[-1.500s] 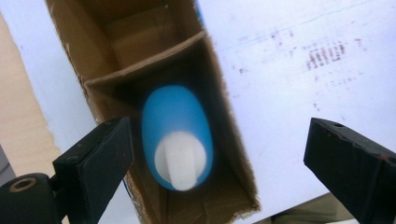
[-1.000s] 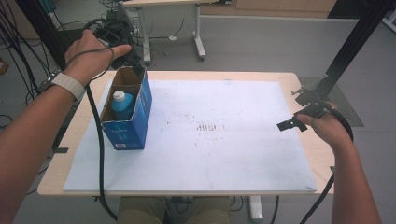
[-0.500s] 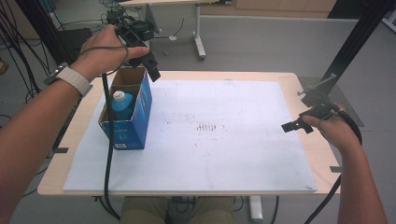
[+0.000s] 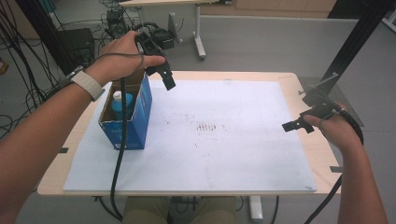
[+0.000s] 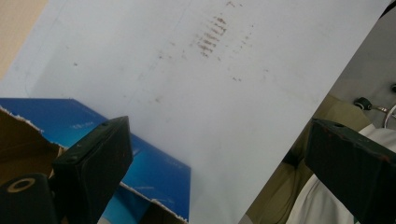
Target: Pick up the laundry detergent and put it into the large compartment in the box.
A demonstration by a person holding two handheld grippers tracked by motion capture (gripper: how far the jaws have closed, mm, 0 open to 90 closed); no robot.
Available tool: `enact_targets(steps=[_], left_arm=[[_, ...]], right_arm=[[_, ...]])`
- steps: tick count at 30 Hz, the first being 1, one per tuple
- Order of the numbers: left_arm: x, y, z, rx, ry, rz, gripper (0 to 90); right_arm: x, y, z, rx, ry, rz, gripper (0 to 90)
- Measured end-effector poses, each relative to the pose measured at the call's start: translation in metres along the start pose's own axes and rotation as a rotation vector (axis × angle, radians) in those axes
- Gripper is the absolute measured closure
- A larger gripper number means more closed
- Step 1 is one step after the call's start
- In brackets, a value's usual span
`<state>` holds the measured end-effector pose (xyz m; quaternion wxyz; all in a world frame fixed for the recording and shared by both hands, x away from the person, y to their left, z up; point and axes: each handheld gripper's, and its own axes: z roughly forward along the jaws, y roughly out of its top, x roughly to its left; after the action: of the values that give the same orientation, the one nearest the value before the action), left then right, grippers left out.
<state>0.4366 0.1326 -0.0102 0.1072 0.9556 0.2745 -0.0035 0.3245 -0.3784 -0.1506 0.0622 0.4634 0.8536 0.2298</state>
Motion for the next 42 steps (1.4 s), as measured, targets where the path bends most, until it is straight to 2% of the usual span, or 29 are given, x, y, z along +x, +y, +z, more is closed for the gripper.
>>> enact_targets(steps=[8,13,19,28,34,42], left_arm=[[-0.007,0.005,0.007,-0.007,-0.023,0.075,8.0],[-0.014,0.009,0.016,-0.004,-0.032,0.143,7.9],[-0.022,0.011,0.025,-0.009,-0.041,0.206,7.9],[-0.033,0.016,0.045,0.011,-0.049,0.274,7.6],[-0.04,0.016,0.056,0.001,-0.054,0.312,7.5],[-0.045,0.016,0.067,0.003,-0.065,0.34,7.2]], right_arm=[[0.0,-0.002,-0.003,-0.001,-0.004,0.002,6.6],[0.0,-0.003,-0.003,-0.001,-0.003,0.003,6.6],[0.0,-0.004,-0.001,0.003,0.0,0.006,6.6],[0.001,-0.006,0.0,-0.005,-0.001,0.011,6.5],[0.002,-0.008,0.002,-0.003,0.001,0.016,6.5],[0.002,-0.01,0.001,-0.004,-0.003,0.026,6.4]])
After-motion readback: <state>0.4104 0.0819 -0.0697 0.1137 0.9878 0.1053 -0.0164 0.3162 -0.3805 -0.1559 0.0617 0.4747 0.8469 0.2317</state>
